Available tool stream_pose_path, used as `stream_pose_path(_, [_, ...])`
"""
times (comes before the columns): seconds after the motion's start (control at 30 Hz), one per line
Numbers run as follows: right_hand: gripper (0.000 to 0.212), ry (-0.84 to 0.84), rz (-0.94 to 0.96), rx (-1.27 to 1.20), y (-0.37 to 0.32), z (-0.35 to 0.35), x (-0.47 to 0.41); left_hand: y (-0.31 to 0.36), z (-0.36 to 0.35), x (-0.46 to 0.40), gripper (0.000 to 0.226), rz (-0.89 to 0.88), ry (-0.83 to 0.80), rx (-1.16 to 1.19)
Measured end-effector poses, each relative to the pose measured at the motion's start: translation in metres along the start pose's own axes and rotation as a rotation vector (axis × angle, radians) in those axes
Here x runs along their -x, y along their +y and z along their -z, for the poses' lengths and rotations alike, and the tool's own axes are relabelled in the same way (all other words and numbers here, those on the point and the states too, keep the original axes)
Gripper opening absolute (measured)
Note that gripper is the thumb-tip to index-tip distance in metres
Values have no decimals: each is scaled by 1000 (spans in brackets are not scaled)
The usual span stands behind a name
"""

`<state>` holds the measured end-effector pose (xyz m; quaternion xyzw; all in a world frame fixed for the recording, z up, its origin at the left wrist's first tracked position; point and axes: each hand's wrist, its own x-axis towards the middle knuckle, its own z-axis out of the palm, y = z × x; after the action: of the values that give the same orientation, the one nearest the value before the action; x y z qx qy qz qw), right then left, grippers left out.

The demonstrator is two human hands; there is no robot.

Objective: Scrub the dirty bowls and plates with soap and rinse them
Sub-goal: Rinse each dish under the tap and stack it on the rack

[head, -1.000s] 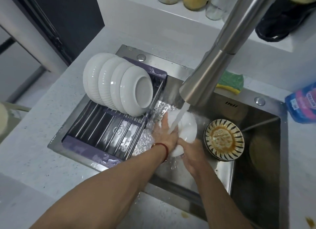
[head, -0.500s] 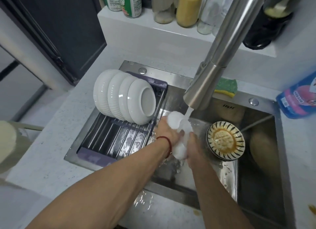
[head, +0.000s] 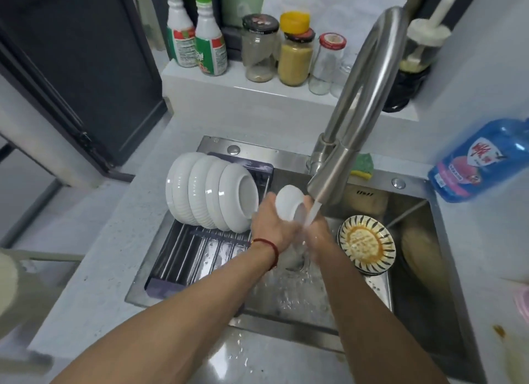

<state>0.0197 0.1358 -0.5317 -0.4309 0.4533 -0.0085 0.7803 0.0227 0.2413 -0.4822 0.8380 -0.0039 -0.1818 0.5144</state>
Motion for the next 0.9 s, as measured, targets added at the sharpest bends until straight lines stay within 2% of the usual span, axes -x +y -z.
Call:
stream_pose_path(0.07, [47,-63,-89,47,11,4,7,8,26,-11,44,-10,33,-4])
stream_pose_path(0.13, [54,-101,-78,139,17,8,17,17,56,-26,53,-29,85,10])
stream_pose_path(0.33, [38,-87,-101,242,21,30,44,22,101,-64,74,-37,169,-34])
stream_pose_path(0.43, [34,-31,-61,332,16,47,55,14,100,-74,69,2,153,-74])
stream_pose_path(0.67, [33,115,-81,337,22,85,58,1,93,-93,65,93,109,-126])
stream_pose_path(0.77, [24,132,-95,330,28,94,64,-3,99,-95,71,83,69,-254])
stream_pose_path(0.9, [16,125,-125,334,38,91,69,-7,102,-94,80,5,106,-635])
